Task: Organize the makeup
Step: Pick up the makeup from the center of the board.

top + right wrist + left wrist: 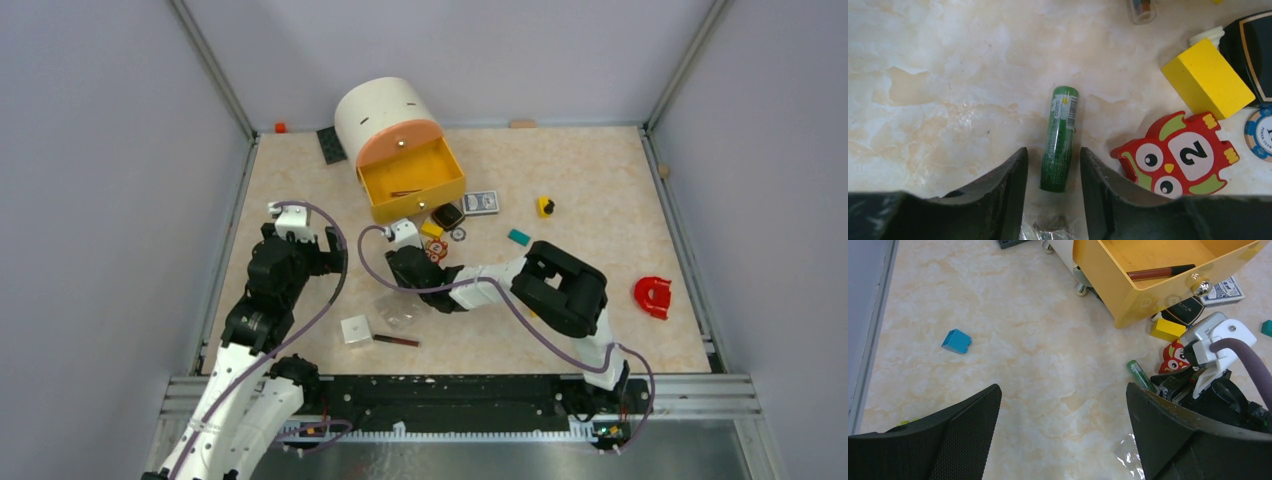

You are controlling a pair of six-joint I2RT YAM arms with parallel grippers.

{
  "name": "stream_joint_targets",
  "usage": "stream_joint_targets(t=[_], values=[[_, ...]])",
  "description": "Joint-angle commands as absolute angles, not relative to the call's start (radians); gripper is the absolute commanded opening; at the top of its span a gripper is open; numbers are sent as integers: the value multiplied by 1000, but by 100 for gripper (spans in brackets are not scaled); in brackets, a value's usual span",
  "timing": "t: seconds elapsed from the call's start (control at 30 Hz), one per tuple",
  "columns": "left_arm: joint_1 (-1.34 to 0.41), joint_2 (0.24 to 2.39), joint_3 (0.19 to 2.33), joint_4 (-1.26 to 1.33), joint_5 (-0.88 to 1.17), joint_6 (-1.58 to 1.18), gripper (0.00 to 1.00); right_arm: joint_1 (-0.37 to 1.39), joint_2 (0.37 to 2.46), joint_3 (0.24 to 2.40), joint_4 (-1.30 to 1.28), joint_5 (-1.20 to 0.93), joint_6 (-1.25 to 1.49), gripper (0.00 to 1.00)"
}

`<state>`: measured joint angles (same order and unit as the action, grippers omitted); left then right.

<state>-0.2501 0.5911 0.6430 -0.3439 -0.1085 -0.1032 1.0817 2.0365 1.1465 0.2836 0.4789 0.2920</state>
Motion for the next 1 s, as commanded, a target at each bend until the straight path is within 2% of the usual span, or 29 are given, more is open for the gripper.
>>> stream_joint_targets(t=[0.0, 0.1, 0.23, 0.3, 0.47, 0.6, 0.67, 0.77, 0.97], values=[[-245, 577, 641, -290, -94, -111, 99, 1076, 2052, 1174, 307, 470, 310, 40], [-245, 576, 641, -290, -91, -110, 99, 1076, 2044, 1137, 346, 456, 311, 35], [-245, 574, 640, -290, -89, -111, 99, 1076, 2006, 1104, 360, 433, 290, 19], [-245, 574, 641, -290, -89, -111, 99, 1076, 1961, 1073, 391, 412, 251, 15], [-245, 575, 639, -288, -81, -111, 99, 1077, 1812, 930, 536, 337, 120, 11], [-245, 576, 637, -287, -87, -110, 99, 1077, 1703, 846, 564, 59, -117, 10], [-245, 583, 639, -288, -92, -109, 99, 1077, 1647, 818, 520, -110, -251, 11], [-245, 589, 642, -292, -101, -109, 99, 1077, 1563, 812, 424, -229, -446, 11], [-245, 581, 641, -293, -107, -110, 99, 991, 1485, 972, 163, -230, -712, 11]])
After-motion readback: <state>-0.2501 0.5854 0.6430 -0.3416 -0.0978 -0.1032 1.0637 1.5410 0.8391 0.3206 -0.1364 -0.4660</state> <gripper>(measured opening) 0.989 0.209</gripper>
